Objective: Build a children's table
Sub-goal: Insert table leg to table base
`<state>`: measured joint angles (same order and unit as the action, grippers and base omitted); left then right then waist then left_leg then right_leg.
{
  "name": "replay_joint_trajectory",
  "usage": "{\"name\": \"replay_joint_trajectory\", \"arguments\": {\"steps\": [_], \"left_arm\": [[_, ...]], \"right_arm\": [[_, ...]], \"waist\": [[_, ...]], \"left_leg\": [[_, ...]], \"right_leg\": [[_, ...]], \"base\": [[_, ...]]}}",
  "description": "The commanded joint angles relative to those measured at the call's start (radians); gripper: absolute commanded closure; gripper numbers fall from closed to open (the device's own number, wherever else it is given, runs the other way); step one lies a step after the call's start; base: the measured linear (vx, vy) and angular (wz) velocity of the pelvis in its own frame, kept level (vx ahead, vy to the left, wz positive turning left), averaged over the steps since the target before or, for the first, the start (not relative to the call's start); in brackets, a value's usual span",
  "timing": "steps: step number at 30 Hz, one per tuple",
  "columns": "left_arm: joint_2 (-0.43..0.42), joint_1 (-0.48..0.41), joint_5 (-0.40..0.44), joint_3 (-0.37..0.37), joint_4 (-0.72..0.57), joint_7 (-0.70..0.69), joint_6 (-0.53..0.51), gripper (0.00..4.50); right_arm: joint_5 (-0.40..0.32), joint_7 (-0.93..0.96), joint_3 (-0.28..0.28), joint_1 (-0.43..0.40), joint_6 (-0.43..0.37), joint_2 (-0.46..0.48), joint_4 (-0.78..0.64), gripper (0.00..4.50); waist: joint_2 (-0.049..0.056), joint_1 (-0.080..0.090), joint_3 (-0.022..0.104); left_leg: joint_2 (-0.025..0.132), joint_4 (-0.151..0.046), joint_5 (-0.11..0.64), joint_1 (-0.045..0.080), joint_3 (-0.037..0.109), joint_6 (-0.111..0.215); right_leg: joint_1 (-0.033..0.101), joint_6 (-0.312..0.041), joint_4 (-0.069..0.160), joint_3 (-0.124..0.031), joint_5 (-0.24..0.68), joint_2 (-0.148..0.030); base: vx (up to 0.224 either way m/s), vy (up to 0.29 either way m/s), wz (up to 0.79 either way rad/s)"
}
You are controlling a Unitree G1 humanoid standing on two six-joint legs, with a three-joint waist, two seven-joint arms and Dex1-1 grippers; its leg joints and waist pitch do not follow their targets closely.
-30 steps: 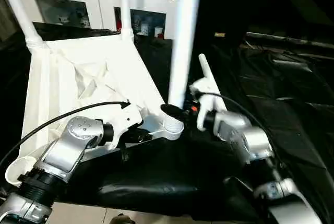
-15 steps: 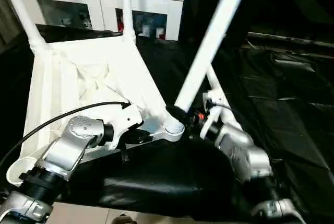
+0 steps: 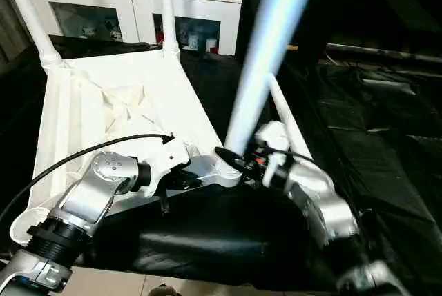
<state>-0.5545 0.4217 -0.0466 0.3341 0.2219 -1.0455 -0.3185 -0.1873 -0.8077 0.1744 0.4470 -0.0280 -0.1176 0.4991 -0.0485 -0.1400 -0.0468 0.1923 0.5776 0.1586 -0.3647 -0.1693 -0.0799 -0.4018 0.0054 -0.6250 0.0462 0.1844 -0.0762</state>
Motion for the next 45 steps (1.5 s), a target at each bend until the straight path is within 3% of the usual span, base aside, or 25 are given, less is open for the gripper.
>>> {"name": "replay_joint_trajectory", "arguments": {"steps": [1, 3, 4, 5, 11, 23, 25, 27, 29, 30, 31, 32, 33, 34, 35, 36, 37, 38, 39, 40, 41, 42, 43, 44, 45], "left_arm": [[-0.006, 0.011, 0.012, 0.021, -0.017, -0.022, 0.027, 4.5], [-0.005, 0.007, 0.016, 0.024, -0.021, -0.021, 0.029, 4.5], [-0.005, 0.005, 0.016, 0.025, -0.023, -0.021, 0.028, 4.5], [-0.007, 0.003, 0.015, 0.025, -0.028, -0.022, 0.027, 4.5], [-0.021, 0.002, 0.008, 0.038, -0.039, -0.079, 0.06, 4.5], [-0.001, 0.034, 0.009, 0.05, -0.005, -0.11, 0.096, 4.5], [0.019, 0.053, 0.026, 0.037, 0.031, -0.065, 0.088, 4.5], [0.038, 0.071, 0.036, 0.025, 0.062, -0.024, 0.083, 4.5], [0.053, 0.085, 0.045, 0.016, 0.078, 0.013, 0.058, 4.5], [0.071, 0.098, 0.055, 0.006, 0.09, 0.056, 0.025, 4.5], [0.076, 0.102, 0.057, 0.003, 0.094, 0.069, 0.015, 4.5], [0.098, 0.117, 0.068, -0.007, 0.107, 0.118, -0.017, 4.5], [0.117, 0.131, 0.077, -0.017, 0.118, 0.163, -0.05, 4.5], [0.129, 0.139, 0.082, -0.023, 0.124, 0.189, -0.071, 4.5], [0.159, 0.157, 0.092, -0.035, 0.14, 0.243, -0.116, 4.5], [0.17, 0.163, 0.096, -0.039, 0.146, 0.261, -0.131, 4.5], [0.199, 0.179, 0.108, -0.046, 0.161, 0.309, -0.171, 4.5], [0.218, 0.189, 0.117, -0.05, 0.171, 0.342, -0.198, 4.5], [0.248, 0.199, 0.132, -0.047, 0.176, 0.386, -0.228, 4.5], [0.275, 0.206, 0.147, -0.041, 0.175, 0.421, -0.251, 4.5], [0.296, 0.21, 0.159, -0.033, 0.168, 0.446, -0.269, 4.5], [0.315, 0.209, 0.167, -0.023, 0.154, 0.46, -0.285, 4.5], [0.319, 0.209, 0.168, -0.021, 0.151, 0.462, -0.29, 4.5], [0.336, 0.207, 0.171, -0.015, 0.137, 0.475, -0.315, 4.5], [0.338, 0.205, 0.174, -0.015, 0.131, 0.482, -0.323, 4.5]], "right_arm": [[0.047, -0.041, 0.051, -0.016, -0.058, -0.016, 0.093, 2.6], [0.039, -0.085, 0.058, 0.009, -0.075, -0.024, 0.119, 2.6], [0.036, -0.104, 0.062, 0.018, -0.081, -0.028, 0.129, 2.6], [0.031, -0.137, 0.068, 0.029, -0.088, -0.036, 0.143, 2.6], [0.039, -0.263, 0.086, 0.052, -0.048, -0.067, 0.195, 2.6], [0.045, -0.308, 0.07, 0.058, 0.013, -0.071, 0.256, 2.6], [0.052, -0.26, 0.052, 0.067, 0.025, -0.058, 0.284, 2.6], [0.063, -0.172, 0.026, 0.084, 0.043, -0.04, 0.325, 2.6], [0.075, -0.073, 0.004, 0.104, 0.049, -0.024, 0.368, 2.6], [0.08, -0.002, -0.013, 0.119, 0.052, -0.011, 0.399, 2.6], [0.081, 0.016, -0.017, 0.123, 0.054, -0.007, 0.407, 2.6], [0.083, 0.092, -0.034, 0.138, 0.054, 0.008, 0.439, 2.6], [0.084, 0.16, -0.047, 0.153, 0.048, 0.024, 0.466, 2.6], [0.085, 0.202, -0.055, 0.162, 0.044, 0.034, 0.483, 2.6], [0.088, 0.299, -0.07, 0.183, 0.039, 0.059, 0.517, 2.6], [0.089, 0.331, -0.076, 0.19, 0.038, 0.068, 0.528, 2.6], [0.079, 0.395, -0.093, 0.21, 0.028, 0.093, 0.558, 2.6], [0.072, 0.437, -0.105, 0.223, 0.021, 0.11, 0.578, 2.6], [0.07, 0.495, -0.115, 0.243, 0.014, 0.134, 0.602, 2.6], [0.068, 0.538, -0.12, 0.259, 0.009, 0.156, 0.618, 2.6], [0.068, 0.57, -0.123, 0.272, 0.007, 0.175, 0.63, 2.6], [0.063, 0.582, -0.128, 0.284, 0.005, 0.194, 0.638, 2.6], [0.062, 0.583, -0.129, 0.287, 0.005, 0.199, 0.64, 2.6], [0.061, 0.586, -0.132, 0.301, 0.005, 0.224, 0.651, 2.6], [0.065, 0.585, -0.13, 0.305, 0.007, 0.231, 0.653, 2.6]], "waist": [[0.014, 0.006, 0.047], [0.009, 0.009, 0.049], [0.011, 0.008, 0.049], [0.004, 0.009, 0.049], [0.002, 0.004, 0.053], [0.01, 0.004, 0.054], [0.014, 0.005, 0.051], [0.014, 0.007, 0.042], [0.016, 0.015, 0.036], [0.014, 0.019, 0.036], [0.022, 0.024, 0.034], [0.032, 0.035, 0.035], [0.05, 0.042, 0.031], [0.048, 0.042, 0.034], [0.058, 0.028, 0.03], [0.052, -0.026, 0.027], [0.05, -0.058, 0.029], [-0.043, -0.005, 0.03], [-0.015, -0.003, 0.014], [-0.006, -0.007, 0.028], [0.02, -0.019, 0.044], [0.027, 0.001, 0.055], [0.032, 0.003, 0.057], [0.033, 0.013, 0.05], [0.032, 0.021, 0.039]], "left_leg": [[0.035, -0.084, 0.442, 0.02, 0.017, -0.043], [0.035, -0.085, 0.447, 0.019, 0.017, -0.044], [0.035, -0.085, 0.447, 0.019, 0.018, -0.045], [0.035, -0.084, 0.451, 0.019, 0.017, -0.044], [0.036, -0.084, 0.443, 0.021, 0.016, -0.041], [0.038, -0.089, 0.478, 0.025, 0.017, -0.05], [0.037, -0.088, 0.499, 0.03, 0.015, -0.054], [0.035, -0.085, 0.566, 0.042, 0.017, -0.059], [0.032, -0.086, 0.631, 0.051, 0.031, -0.066], [0.031, -0.087, 0.637, 0.05, 0.035, -0.067], [0.032, -0.086, 0.679, 0.06, 0.041, -0.073], [0.037, -0.094, 0.733, 0.062, 0.052, -0.076], [0.05, -0.122, 0.802, 0.046, 0.06, -0.082], [0.057, -0.139, 0.818, 0.024, 0.063, -0.076], [0.076, -0.193, 0.871, -0.014, 0.046, -0.077], [0.088, -0.246, 0.911, -0.08, -0.002, -0.062], [0.074, -0.245, 0.86, -0.073, -0.036, -0.058], [0.015, 0.016, 0.538, 0.101, -0.019, -0.051], [-0.012, 0.126, 0.167, 0.049, 0.054, -0.009], [-0.014, 0.114, 0.129, -0.015, 0.076, -0.016], [0.024, -0.017, 0.168, -0.028, 0.071, -0.07], [0.041, -0.046, 0.247, 0.026, 0.062, -0.083], [0.037, -0.051, 0.279, 0.029, 0.053, -0.084], [0.037, -0.069, 0.371, 0.032, 0.044, -0.074], [0.035, -0.078, 0.485, 0.027, 0.045, -0.068]], "right_leg": [[0.02, -0.137, 0.099, -0.042, 0.444, -0.067], [0.021, -0.138, 0.098, -0.04, 0.439, -0.065], [0.021, -0.138, 0.097, -0.041, 0.435, -0.065], [0.02, -0.138, 0.097, -0.04, 0.437, -0.065], [0.02, -0.143, 0.096, -0.041, 0.411, -0.065], [0.021, -0.165, 0.096, -0.038, 0.386, -0.063], [0.015, -0.163, 0.102, -0.039, 0.408, -0.063], [0.005, -0.144, 0.117, -0.037, 0.517, -0.064], [0.004, -0.084, 0.139, -0.02, 0.693, -0.072], [0.009, -0.068, 0.145, -0.013, 0.721, -0.072], [0.007, -0.058, 0.156, 0.006, 0.748, -0.071], [0.02, -0.06, 0.159, 0.029, 0.71, -0.068], [0.042, -0.075, 0.143, 0.049, 0.628, -0.055], [0.067, -0.083, 0.108, 0.049, 0.557, -0.05], [0.099, -0.103, 0.024, 0.045, 0.444, -0.035], [0.135, -0.089, -0.118, 0.028, 0.326, -0.009], [0.119, -0.079, -0.139, 0.0, 0.359, -0.004], [-0.063, -0.018, 0.131, -0.048, 0.939, -0.105], [-0.041, -0.041, 0.199, -0.092, 1.226, -0.189], [0.037, -0.044, 0.149, -0.086, 1.119, -0.202], [0.073, -0.071, 0.089, -0.037, 0.749, -0.138], [0.025, -0.12, 0.047, -0.016, 0.374, -0.069], [0.031, -0.153, 0.044, -0.011, 0.262, -0.057], [0.036, -0.191, 0.055, -0.007, 0.221, -0.056], [0.037, -0.172, 0.077, -0.001, 0.375, -0.061]], "base": [[0.0, 0.0, 0.0], [0.0, 0.0, 0.0], [0.0, 0.0, 0.0], [0.0, 0.0, 0.0], [0.0, 0.0, 0.0], [0.0, 0.0, 0.0], [0.0, 0.0, 0.0], [-0.026, -0.001, 0.02], [-0.061, 0.002, -0.05], [-0.065, 0.011, -0.1], [-0.073, 0.026, -0.11], [-0.073, 0.026, -0.11], [-0.056, 0.032, -0.12], [-0.099, 0.008, -0.08], [-0.099, 0.008, -0.08], [-0.139, -0.044, 0.09], [-0.044, -0.128, 0.14], [-0.044, -0.128, 0.14], [0.024, -0.091, -0.22], [0.058, 0.035, -0.34], [0.058, 0.035, -0.34], [0.0, 0.0, 0.0], [-0.056, -0.025, 0.19], [-0.056, -0.025, 0.19], [-0.053, 0.004, 0.05]]}}
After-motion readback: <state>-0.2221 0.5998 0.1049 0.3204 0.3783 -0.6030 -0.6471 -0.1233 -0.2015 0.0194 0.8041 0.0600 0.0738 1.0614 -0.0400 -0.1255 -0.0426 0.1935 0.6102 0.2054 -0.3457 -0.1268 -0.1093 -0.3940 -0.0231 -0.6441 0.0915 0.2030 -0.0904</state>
